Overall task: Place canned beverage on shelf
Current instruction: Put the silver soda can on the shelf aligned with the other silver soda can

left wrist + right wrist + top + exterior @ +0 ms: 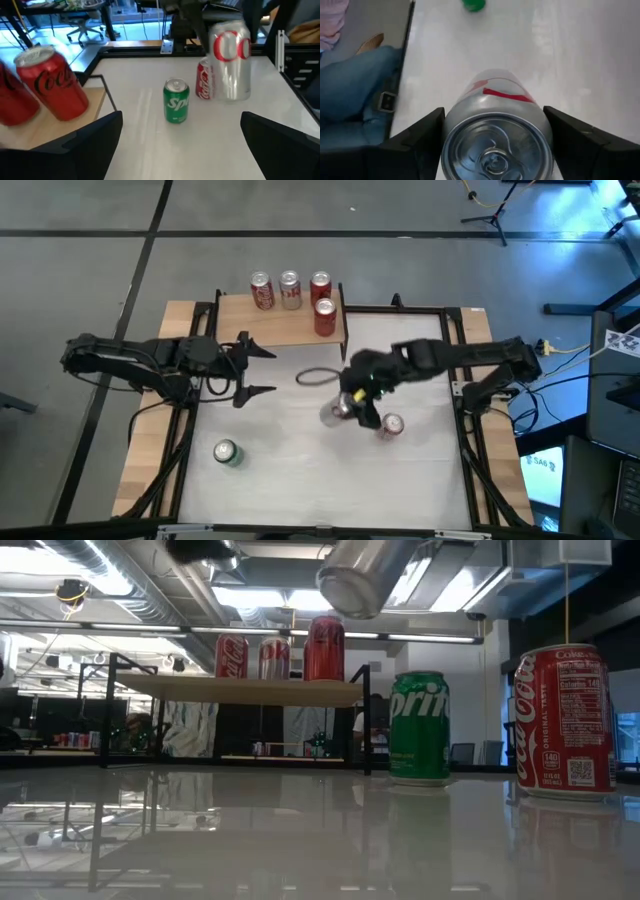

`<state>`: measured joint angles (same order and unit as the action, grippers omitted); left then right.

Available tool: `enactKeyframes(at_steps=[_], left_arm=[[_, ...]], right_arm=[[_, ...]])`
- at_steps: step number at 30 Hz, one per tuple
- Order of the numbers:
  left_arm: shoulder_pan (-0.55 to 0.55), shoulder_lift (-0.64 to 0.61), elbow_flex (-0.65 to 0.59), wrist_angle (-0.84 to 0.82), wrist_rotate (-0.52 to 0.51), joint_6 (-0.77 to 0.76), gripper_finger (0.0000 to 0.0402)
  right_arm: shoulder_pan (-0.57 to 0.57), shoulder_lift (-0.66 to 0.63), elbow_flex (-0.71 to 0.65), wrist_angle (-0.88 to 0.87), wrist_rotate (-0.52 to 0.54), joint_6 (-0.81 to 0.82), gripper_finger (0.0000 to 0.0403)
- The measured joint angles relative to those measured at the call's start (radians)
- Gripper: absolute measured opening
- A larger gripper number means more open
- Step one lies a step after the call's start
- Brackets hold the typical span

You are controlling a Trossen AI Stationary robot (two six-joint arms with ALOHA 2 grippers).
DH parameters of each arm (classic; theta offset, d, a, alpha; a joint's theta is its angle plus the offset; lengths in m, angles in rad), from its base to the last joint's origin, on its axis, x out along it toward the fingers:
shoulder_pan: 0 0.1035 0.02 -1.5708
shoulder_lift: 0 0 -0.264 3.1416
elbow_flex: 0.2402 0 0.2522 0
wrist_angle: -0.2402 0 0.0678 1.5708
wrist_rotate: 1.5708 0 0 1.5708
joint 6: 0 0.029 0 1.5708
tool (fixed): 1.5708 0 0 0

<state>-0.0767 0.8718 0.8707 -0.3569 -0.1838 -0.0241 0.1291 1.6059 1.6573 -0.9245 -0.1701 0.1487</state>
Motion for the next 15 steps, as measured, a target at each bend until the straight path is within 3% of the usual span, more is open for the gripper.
enactKeyframes(at_steps=[7,15], left_arm=[[0.041,-0.041,-0.196,0.237,0.069,-0.016,0.0395],[0.053,0.009,-0.289,0.404,0.054,-0.028,0.0395]], right_arm=[[-0.144,0.045,0.001,0.038,-0.051,-0.154,0.0292],[-0.217,0.144,0.001,0.052,-0.075,-0.370,0.0293]])
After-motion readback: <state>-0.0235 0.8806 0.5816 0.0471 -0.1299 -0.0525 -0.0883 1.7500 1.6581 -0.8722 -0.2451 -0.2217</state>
